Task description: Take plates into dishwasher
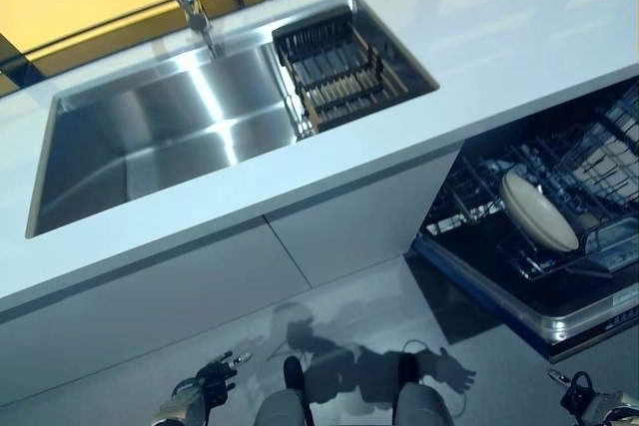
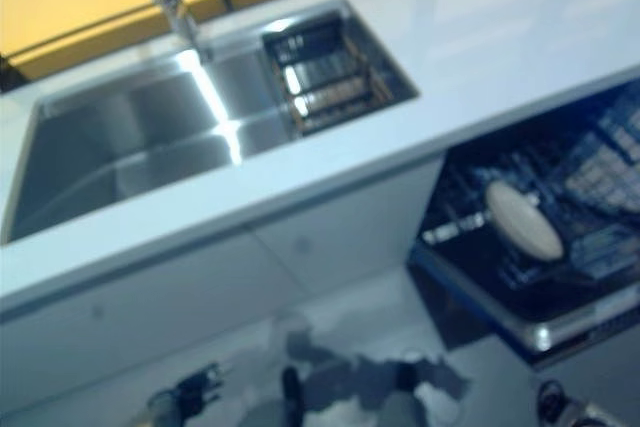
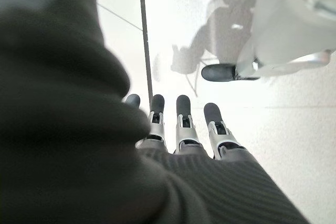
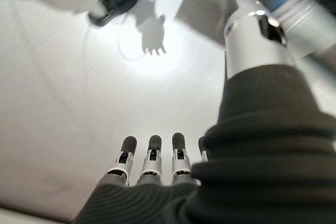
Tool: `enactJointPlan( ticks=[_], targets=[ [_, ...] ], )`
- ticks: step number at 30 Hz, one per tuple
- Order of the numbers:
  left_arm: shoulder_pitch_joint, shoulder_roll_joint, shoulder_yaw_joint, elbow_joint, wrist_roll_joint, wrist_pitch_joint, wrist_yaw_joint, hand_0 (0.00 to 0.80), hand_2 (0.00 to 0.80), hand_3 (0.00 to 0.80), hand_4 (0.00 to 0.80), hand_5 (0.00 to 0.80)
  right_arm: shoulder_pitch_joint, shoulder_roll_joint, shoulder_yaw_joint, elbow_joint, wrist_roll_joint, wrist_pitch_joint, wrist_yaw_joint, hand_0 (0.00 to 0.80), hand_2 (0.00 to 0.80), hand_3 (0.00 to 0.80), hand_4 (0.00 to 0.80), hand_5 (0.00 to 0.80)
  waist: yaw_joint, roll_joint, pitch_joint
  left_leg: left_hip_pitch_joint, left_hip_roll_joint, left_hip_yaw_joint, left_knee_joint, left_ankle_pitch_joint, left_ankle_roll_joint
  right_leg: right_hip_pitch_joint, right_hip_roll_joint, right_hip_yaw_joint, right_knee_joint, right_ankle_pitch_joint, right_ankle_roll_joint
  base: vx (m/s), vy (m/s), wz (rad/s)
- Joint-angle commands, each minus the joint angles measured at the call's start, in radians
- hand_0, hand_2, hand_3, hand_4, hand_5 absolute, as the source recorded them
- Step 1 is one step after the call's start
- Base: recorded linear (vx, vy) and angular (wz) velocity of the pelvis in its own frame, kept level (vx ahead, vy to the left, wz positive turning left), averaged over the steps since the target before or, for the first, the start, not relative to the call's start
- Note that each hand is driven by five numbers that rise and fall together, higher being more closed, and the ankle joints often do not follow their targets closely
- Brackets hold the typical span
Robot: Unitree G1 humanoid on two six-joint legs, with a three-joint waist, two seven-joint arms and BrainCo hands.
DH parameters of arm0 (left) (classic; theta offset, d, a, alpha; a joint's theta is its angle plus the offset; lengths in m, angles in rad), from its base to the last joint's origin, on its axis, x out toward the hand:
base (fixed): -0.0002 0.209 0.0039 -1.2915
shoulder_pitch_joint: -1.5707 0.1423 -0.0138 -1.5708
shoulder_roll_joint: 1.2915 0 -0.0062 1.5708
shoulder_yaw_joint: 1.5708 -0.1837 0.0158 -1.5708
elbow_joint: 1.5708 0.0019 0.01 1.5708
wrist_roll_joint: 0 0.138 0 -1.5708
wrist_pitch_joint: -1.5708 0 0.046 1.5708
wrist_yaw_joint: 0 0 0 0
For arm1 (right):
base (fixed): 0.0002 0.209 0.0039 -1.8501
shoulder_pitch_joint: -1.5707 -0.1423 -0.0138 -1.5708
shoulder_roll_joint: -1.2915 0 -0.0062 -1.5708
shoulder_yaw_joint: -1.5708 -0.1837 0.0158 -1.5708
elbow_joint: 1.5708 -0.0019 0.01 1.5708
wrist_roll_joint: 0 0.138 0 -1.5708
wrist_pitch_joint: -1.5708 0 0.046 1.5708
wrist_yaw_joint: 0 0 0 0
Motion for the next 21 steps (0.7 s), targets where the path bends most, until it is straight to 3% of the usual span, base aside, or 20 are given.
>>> enactJointPlan(
  ticks=[1,6,11,15,21],
  targets=[
    [-0.049,0.036,-0.012,-0.005,-0.055,-0.036,-0.021,0.000,0.000,0.000,0.000,0.000,-0.061,-0.071,-0.012,0.042,0.041,0.018,-0.082,0.000,0.000,0.000,0.000,0.000,-0.009,-0.004,0.063,-0.027,-0.056,-0.040,0.105,-0.026,0.040,-0.011,0.032,-0.008,0.075,-0.006,-0.082,-0.157,0.035,-0.04],
    [-0.037,0.036,-0.025,-0.012,-0.075,-0.048,-0.044,0.000,0.000,0.000,0.000,0.000,-0.034,-0.115,-0.025,0.002,0.025,0.029,-0.083,0.000,0.000,0.000,0.000,0.000,-0.042,0.011,0.090,-0.034,-0.054,-0.035,0.120,-0.027,0.032,-0.012,0.032,0.020,0.071,-0.006,-0.093,-0.059,0.054,-0.08],
    [-0.048,0.042,-0.017,-0.004,-0.093,-0.059,-0.044,0.000,0.000,0.000,0.000,0.000,0.013,-0.119,-0.035,-0.049,0.050,-0.012,-0.077,0.000,0.000,0.000,0.000,0.000,-0.073,-0.018,0.080,-0.004,-0.043,-0.010,0.076,-0.022,0.034,-0.006,0.048,0.050,0.043,0.003,-0.086,-0.005,0.008,-0.15],
    [-0.068,0.065,-0.019,-0.036,-0.109,-0.033,-0.032,0.000,0.000,0.000,0.000,0.000,0.012,-0.118,-0.045,-0.099,0.118,-0.046,-0.098,0.000,0.000,0.000,0.000,0.000,-0.085,-0.028,0.089,-0.026,-0.031,0.011,0.092,-0.027,0.037,-0.047,0.056,0.058,0.074,-0.005,-0.086,-0.067,-0.074,-0.21],
    [-0.053,0.097,0.002,-0.055,-0.144,-0.027,-0.042,0.000,0.000,0.000,0.000,0.000,-0.028,-0.145,-0.093,-0.146,0.318,-0.097,-0.169,0.000,0.000,0.000,0.000,0.000,-0.095,-0.012,0.135,-0.098,-0.013,0.035,0.184,-0.035,0.035,-0.130,0.061,0.044,0.172,-0.037,-0.111,-0.074,-0.074,-0.16]
  ],
)
